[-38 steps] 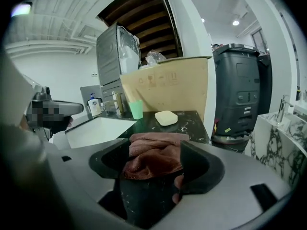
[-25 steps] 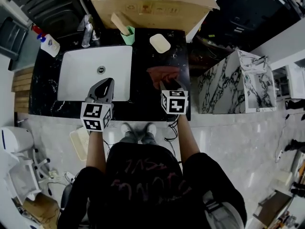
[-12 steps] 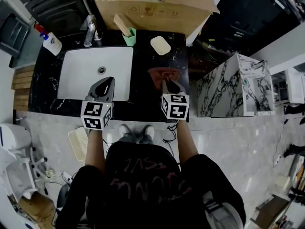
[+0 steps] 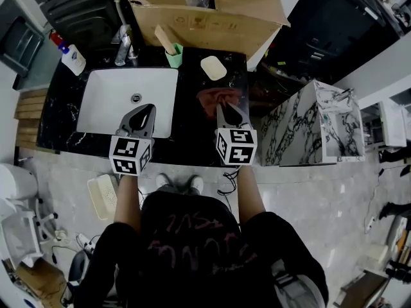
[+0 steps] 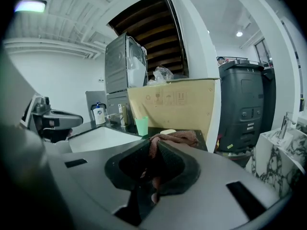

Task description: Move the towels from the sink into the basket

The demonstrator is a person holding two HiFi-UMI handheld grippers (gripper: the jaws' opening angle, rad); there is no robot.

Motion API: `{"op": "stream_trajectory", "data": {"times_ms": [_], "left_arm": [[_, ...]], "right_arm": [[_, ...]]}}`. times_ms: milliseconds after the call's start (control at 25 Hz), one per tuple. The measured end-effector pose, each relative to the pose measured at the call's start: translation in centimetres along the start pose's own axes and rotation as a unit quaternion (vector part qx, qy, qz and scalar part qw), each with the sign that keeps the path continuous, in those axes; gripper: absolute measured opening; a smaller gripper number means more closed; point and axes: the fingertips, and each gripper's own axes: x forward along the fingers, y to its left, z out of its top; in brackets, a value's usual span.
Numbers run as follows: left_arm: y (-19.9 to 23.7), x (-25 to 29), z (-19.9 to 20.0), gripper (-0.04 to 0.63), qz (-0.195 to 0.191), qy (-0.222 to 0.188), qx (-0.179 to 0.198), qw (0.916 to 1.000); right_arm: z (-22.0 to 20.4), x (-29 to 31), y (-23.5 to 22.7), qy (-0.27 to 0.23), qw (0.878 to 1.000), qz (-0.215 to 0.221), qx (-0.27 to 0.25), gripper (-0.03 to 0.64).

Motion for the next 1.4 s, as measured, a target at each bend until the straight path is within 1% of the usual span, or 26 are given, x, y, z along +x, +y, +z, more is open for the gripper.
{"op": "stream_trajectory", "data": {"times_ms": [240,480,680,840,960,1080,1240,1400], "left_arm": [[0.1,-0.9,1.1,0.020,0.018,-0.017,-0.011,0.9997],[0.4,-2.3,1.1,0.021,0.042,-0.021,-0.013,0.9988],[2.1,-4.3,0.3,0.020,0.081,-0.019,-0.027,0.9962],[3.8,-6.4,-1.0,0.020,0.116,-0.013,-0.041,0.9924],[5.4,-8.5,-2.1,0.021,0.145,-0.008,-0.052,0.9880],[7.1,-11.1,-3.4,0.021,0.181,-0.002,-0.066,0.9814],[9.6,-15.2,-5.3,0.020,0.231,0.003,-0.088,0.9690],[11.6,-19.7,-7.8,0.021,0.276,0.009,-0.113,0.9545]], "right_arm": [[3.0,-1.1,0.2,-0.032,0.999,0.013,-0.011,0.060],[3.8,-0.4,1.3,-0.038,0.998,0.042,-0.008,0.059],[3.9,0.7,3.8,-0.037,0.996,0.078,-0.020,0.058],[3.8,1.8,6.7,-0.032,0.993,0.114,-0.027,0.059],[3.8,2.7,9.6,-0.029,0.988,0.145,-0.037,0.059],[3.6,3.6,13.0,-0.023,0.982,0.182,-0.049,0.058],[3.4,4.6,18.5,-0.016,0.970,0.233,-0.070,0.059],[2.5,4.9,24.2,-0.005,0.956,0.280,-0.091,0.059]]}}
